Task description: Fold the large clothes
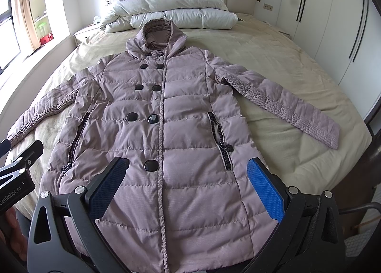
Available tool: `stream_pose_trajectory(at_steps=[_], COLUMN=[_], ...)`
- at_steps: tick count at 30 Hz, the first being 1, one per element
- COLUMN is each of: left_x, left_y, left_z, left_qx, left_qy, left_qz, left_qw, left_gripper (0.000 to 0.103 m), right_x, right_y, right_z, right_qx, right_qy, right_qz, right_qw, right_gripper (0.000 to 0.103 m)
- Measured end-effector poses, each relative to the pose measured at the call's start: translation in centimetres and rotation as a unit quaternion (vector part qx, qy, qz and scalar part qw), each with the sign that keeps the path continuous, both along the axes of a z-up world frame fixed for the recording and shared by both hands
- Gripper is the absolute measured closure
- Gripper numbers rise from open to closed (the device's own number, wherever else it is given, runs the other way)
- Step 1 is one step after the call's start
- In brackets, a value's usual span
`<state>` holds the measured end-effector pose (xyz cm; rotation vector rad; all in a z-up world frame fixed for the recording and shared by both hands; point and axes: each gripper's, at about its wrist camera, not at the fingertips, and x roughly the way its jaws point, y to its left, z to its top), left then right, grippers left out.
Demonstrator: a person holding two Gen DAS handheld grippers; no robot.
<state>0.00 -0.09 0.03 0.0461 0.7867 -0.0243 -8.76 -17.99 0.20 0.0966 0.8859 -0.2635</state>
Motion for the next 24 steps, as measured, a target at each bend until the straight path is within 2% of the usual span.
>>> stream_pose_trajectory(at_steps=[24], left_x=[0.0], left_y=[-0.05], left_z=[0.01], left_qx=[0.001], left_qy=[0.0], left_qz=[-0.001], left_qw=[1.0], left_gripper=[0.0], right_x=[-0.01], right_y=[-0.15], right_z=[-0.53], right_qx=[0.001], right_qy=[0.002], right_qz=[0.0], right_qw=[1.0], right_gripper=[0.0])
